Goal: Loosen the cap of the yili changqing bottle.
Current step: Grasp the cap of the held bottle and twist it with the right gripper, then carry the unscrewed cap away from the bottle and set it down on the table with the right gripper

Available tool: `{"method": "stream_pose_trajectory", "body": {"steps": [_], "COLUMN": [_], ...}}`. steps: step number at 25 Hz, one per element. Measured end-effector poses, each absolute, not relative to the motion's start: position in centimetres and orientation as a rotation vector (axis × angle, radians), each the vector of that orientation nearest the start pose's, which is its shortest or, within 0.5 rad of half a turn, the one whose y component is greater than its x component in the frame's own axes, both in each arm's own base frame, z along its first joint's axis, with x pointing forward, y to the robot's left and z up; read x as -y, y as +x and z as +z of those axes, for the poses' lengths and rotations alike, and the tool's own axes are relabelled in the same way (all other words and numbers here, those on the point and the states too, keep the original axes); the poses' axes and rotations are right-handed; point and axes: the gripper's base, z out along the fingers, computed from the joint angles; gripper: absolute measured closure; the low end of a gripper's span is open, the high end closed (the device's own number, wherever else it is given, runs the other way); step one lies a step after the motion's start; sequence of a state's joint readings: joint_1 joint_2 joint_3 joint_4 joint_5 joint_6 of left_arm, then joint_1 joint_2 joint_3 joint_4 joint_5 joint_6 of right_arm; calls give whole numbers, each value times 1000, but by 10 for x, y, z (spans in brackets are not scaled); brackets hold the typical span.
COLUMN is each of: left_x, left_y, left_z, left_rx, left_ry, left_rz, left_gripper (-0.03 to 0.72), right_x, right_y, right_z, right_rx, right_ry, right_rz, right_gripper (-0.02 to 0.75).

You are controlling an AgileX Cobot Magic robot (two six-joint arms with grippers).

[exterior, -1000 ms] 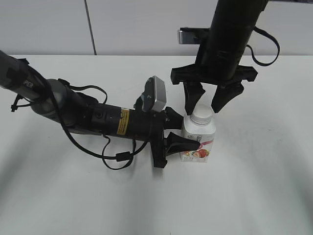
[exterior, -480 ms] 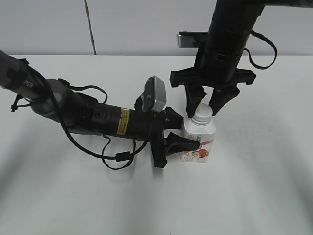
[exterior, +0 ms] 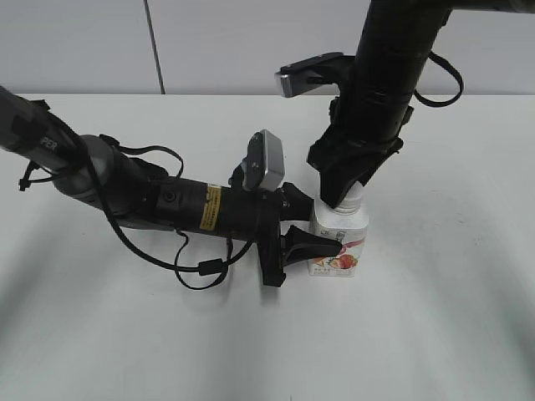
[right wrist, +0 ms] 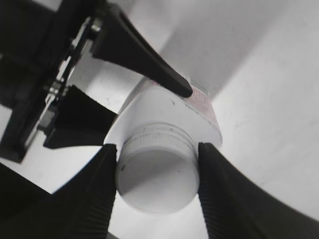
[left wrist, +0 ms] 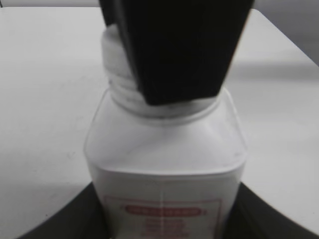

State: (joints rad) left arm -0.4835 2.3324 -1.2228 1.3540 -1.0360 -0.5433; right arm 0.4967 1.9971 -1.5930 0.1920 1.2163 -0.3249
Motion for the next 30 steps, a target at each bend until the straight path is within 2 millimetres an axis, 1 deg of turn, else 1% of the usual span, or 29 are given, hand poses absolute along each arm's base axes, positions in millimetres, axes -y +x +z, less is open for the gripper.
{"method": "stream_pose_trajectory", "body": {"steps": [3, 5, 7, 10, 13, 15, 18, 20, 22, 23, 24, 26, 28, 30], "left_x": [259, 259, 259, 259, 259, 259, 259, 259, 259, 259, 259, 259, 259, 259], "left_y": [328, 328, 328, 328, 328, 328, 329, 329, 329, 329, 329, 329, 329, 329], "left_z": [67, 67, 67, 67, 67, 68, 67, 67, 67, 67, 67, 67, 67, 67], "left_rx": [-1424, -1425, -1425, -1425, -1427, -1428, -1430, -1430, -1430, -1430, -1430, -1430, -1430, -1430], "left_ry": [1490, 1490, 1490, 1490, 1487, 1484, 1484, 1484, 1484, 1484, 1484, 1484, 1484, 1484], "left_rz": [-1018, -1018, -1018, -1019, -1020, -1020, -1018, -1018, -1018, -1018, -1018, -1018, -1018, -1018], "left_gripper": [328, 328, 328, 328, 328, 328, 328, 328, 328, 328, 330, 330, 330, 330], "right_x": [-205, -205, -205, -206, -206, -205, -202, -200, -198, -197, -197, -195, -195, -194], "right_y": [345, 345, 345, 345, 345, 343, 339, 335, 332, 331, 330, 328, 326, 326], "right_z": [217, 217, 217, 218, 220, 227, 245, 259, 269, 273, 277, 282, 285, 287], "right_rx": [-2618, -2363, -2184, -2081, -2069, -2057, -2026, -2032, -2105, -2171, -2248, -2480, -2658, -2793], "right_ry": [-1616, -1937, -2120, -2208, -2215, -2209, -2182, -2135, -2035, -1953, -1856, -1537, -1225, -921], "right_rz": [270, 255, 241, 230, 226, 214, 181, 167, 168, 173, 184, 225, 264, 299], "right_gripper": [348, 348, 348, 348, 348, 349, 349, 349, 349, 349, 349, 349, 349, 349]}}
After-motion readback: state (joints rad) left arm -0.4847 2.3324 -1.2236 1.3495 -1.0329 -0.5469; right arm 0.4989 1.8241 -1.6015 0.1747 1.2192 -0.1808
